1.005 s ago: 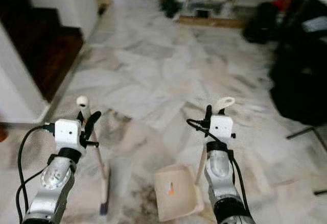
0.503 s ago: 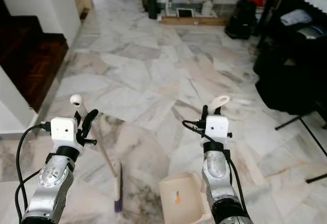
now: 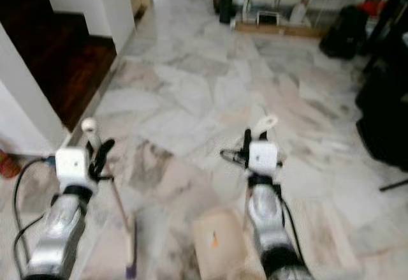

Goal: Sweep floor

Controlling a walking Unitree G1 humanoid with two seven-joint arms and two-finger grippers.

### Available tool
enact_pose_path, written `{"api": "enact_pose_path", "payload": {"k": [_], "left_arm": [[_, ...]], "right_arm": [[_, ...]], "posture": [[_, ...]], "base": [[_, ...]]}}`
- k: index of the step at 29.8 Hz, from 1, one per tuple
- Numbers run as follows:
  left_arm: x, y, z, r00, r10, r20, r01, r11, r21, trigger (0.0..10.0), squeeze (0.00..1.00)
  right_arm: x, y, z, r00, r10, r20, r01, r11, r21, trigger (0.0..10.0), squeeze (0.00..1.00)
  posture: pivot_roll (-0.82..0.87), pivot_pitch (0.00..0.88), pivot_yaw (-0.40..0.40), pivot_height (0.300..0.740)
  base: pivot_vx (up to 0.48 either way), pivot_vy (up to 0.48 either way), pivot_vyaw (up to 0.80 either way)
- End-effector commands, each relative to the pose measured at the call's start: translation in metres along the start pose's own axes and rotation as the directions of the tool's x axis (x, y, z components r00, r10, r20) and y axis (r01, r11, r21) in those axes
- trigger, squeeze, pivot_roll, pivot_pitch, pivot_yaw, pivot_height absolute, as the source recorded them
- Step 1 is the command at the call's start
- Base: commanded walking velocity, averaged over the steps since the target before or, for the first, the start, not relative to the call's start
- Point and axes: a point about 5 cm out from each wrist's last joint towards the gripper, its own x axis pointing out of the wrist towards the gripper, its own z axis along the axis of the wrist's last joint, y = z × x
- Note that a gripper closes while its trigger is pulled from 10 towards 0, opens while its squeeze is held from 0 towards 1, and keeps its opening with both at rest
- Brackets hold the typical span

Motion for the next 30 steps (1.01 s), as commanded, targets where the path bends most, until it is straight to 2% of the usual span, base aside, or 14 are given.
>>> {"api": "enact_pose_path", "payload": {"k": [1,15,30], "left_arm": [[0.0029,0.0086,0.0107,0.999,0.019,0.051,-0.020,1.000,0.008,10.0,0.00],[0.0031,0.0085,0.0104,0.999,0.018,0.051,-0.019,1.000,0.010,10.0,0.00],[0.0032,0.0070,0.0100,0.999,0.008,0.047,-0.009,1.000,0.011,10.0,0.00]], "right_arm": [[0.0089,0.0080,0.0165,0.997,0.027,0.079,-0.028,0.999,0.016,10.0,0.00],[0.0083,0.0106,0.0159,0.996,0.048,0.079,-0.048,0.999,-0.001,10.0,0.00],[0.0081,0.0119,0.0166,0.996,0.045,0.082,-0.047,0.999,0.022,10.0,0.00]], "posture": [[0.04,0.039,-0.036,0.740],[0.04,0.016,-0.038,0.740],[0.05,0.021,-0.031,0.740]], "base": [[0.409,0.000,0.00],[0.408,0.000,0.00],[0.408,0.000,0.00]]}}
